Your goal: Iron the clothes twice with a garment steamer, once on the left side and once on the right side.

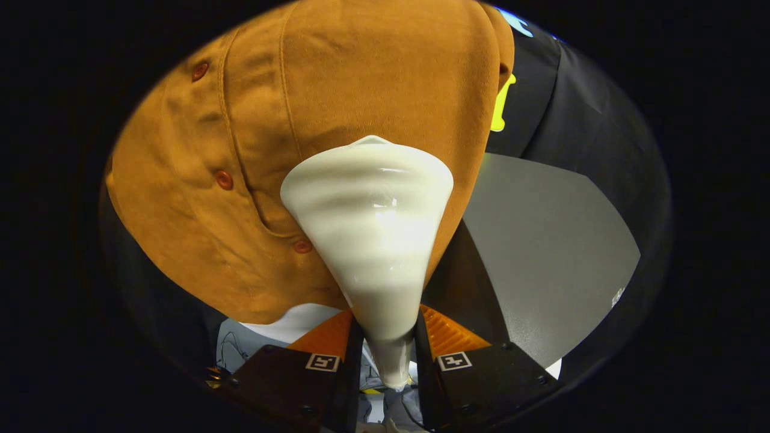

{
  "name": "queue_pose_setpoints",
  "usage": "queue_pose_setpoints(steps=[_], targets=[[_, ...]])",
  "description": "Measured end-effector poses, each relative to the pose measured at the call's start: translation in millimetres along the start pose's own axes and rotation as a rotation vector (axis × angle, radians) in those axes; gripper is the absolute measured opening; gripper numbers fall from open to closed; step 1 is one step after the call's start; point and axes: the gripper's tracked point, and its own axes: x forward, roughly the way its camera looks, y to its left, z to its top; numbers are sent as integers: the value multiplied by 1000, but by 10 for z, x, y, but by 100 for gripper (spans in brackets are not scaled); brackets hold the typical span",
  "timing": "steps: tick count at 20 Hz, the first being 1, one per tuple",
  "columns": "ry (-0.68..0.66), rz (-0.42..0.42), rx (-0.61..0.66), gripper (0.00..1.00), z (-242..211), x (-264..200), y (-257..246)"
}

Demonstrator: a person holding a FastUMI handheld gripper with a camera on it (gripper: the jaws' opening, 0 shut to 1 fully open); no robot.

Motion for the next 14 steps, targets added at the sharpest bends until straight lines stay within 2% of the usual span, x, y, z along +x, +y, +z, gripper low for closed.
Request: queue_pose_setpoints(steps=[4, 8, 14], targets=[[-1, -7, 16, 44, -91, -83, -61], [-130, 4, 47, 44, 152, -607, -95], [-310, 58, 13, 44, 582, -1331, 333]])
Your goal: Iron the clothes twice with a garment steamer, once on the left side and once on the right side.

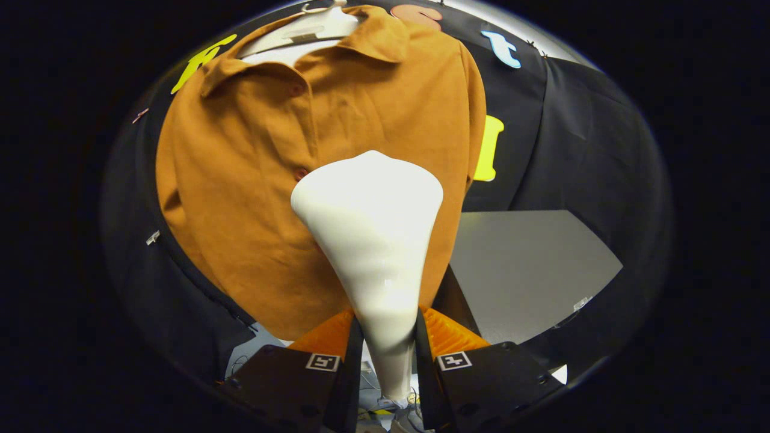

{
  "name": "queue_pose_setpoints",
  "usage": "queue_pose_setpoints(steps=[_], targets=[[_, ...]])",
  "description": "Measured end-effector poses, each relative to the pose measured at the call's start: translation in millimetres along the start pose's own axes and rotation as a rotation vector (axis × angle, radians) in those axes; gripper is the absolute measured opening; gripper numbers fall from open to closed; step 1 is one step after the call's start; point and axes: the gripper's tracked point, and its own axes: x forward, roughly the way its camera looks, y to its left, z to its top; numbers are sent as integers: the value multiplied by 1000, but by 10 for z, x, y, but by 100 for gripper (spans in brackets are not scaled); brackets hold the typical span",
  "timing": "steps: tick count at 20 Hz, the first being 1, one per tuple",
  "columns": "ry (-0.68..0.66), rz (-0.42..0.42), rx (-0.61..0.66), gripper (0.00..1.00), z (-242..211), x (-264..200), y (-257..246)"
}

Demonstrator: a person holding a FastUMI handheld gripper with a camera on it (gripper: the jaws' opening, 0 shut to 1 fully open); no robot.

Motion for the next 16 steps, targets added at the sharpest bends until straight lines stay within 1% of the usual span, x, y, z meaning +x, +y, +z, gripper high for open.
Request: queue_pose_setpoints(steps=[4, 7, 12, 16], targets=[[-79, 66, -38, 44, 310, -225, 631], [-104, 96, -65, 44, 458, -229, 938], [-76, 93, -79, 44, 530, -7, 1189], [-39, 75, -88, 44, 441, 183, 1290]])
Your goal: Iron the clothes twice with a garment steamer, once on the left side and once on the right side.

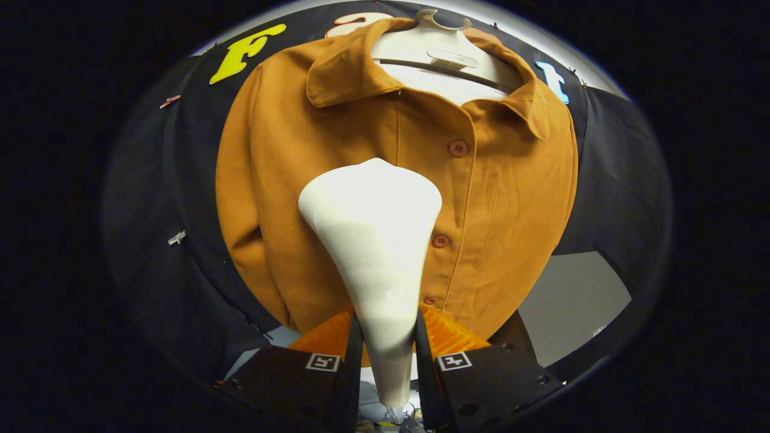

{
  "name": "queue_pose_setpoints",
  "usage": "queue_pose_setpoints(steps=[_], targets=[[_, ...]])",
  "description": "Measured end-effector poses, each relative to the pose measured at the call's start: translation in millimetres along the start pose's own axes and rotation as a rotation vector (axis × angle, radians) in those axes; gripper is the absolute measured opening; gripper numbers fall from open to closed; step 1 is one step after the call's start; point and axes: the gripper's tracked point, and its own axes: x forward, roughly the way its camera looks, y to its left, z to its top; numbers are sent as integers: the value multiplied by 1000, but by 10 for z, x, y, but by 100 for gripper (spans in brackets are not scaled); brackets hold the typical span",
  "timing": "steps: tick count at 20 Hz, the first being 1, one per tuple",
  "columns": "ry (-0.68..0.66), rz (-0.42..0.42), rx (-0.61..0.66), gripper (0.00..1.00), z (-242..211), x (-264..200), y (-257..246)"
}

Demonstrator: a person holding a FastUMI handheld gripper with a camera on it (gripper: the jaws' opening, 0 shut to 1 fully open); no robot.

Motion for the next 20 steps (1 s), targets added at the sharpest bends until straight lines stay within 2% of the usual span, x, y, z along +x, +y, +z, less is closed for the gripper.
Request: queue_pose_setpoints(steps=[20], targets=[[291, -7, -1, 44, -1230, 370, -94]])
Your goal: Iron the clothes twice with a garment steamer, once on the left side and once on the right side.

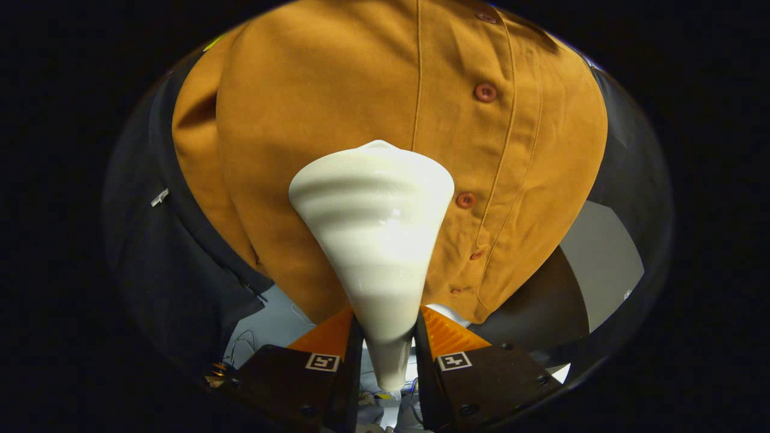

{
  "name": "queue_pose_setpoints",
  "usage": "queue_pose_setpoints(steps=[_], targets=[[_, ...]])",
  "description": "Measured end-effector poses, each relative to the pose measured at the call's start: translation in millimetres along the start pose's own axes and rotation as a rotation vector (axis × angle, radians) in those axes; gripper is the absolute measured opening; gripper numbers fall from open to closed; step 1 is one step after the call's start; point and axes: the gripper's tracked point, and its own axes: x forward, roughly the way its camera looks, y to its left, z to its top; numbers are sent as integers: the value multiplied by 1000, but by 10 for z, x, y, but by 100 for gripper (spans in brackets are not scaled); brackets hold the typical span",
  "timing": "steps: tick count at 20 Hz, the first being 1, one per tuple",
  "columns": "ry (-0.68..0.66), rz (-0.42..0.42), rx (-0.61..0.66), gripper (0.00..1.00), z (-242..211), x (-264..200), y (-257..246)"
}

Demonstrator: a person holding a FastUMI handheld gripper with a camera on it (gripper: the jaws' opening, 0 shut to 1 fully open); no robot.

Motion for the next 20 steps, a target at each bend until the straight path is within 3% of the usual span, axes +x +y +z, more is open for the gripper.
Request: queue_pose_setpoints(steps=[8, 20], targets=[[110, -2, -3, 44, -372, 70, -7], [161, -24, 32, 44, -748, -67, -114]])
